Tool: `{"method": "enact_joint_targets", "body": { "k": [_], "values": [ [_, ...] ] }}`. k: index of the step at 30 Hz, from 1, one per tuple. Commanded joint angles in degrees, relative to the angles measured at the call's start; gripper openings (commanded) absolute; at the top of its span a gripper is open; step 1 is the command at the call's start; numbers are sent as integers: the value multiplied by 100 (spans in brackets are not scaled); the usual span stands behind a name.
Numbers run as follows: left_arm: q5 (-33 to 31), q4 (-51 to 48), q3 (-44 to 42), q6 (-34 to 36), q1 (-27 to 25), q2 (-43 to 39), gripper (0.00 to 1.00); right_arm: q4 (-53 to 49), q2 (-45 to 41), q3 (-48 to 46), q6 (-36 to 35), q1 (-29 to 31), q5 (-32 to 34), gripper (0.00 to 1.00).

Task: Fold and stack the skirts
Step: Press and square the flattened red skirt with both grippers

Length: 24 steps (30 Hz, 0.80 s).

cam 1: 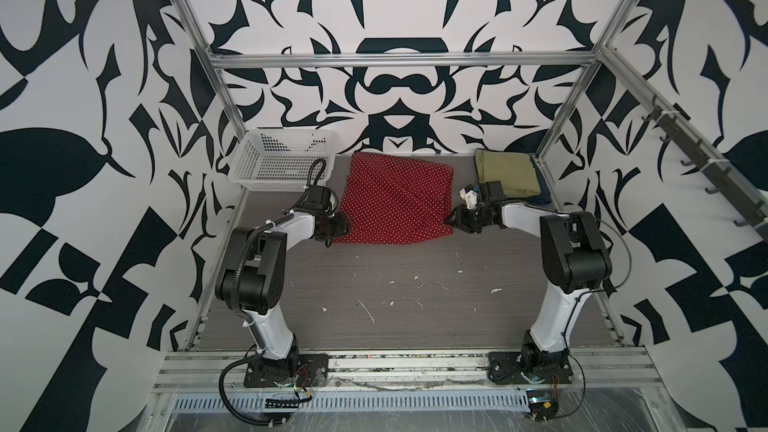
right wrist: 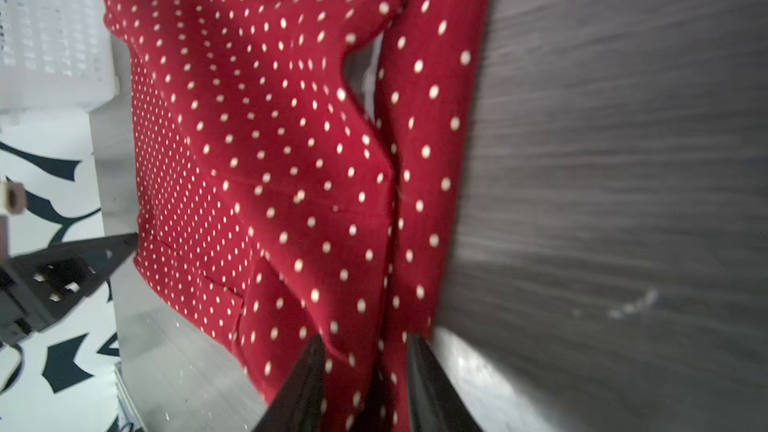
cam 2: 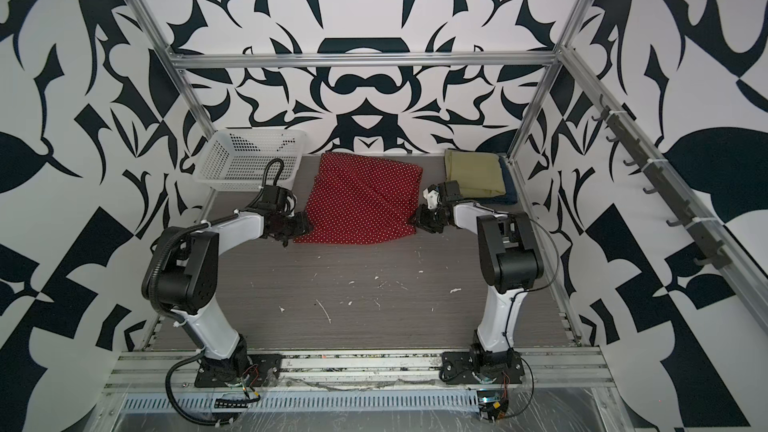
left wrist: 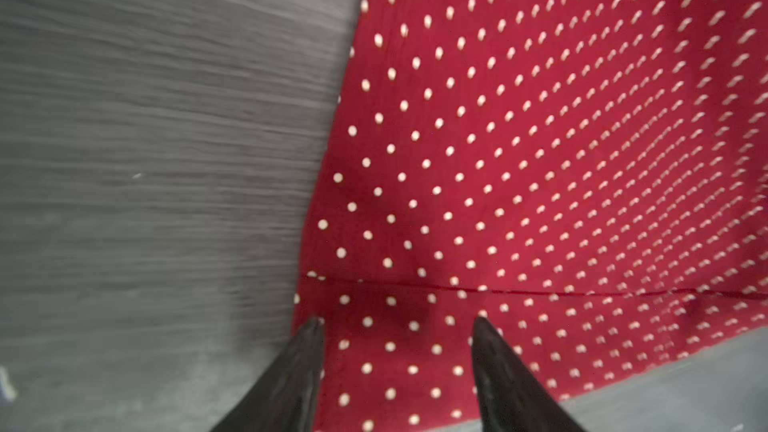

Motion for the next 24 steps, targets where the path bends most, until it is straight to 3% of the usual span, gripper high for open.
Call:
{"method": "enact_joint_targets", "body": {
  "k": [1, 3, 5, 18, 20, 21, 24],
  "values": [
    [257, 451, -74, -61, 10, 97, 40, 95, -44, 322, 61, 93, -139, 22],
    [341, 539, -120, -105, 34, 148, 14, 41, -24, 363, 69, 98, -250, 6],
    [365, 493, -97, -74, 77, 128, 0, -16, -193, 316, 105, 94, -154, 0],
    [-200, 88, -576, -61, 237, -1517, 0, -350, -2116, -587, 156, -7, 373, 0],
    [-9, 49, -685, -55, 239, -1607, 0, -316, -2210, -917, 99, -7, 441, 0],
    [268, 38, -715, -40, 239, -1581, 7, -368, -2211, -1053, 29, -21, 487, 0],
    [709, 81, -888, -202, 165, -1348, 44, -320, -2150, -1550, -13, -21, 563, 0]
  ]
}}
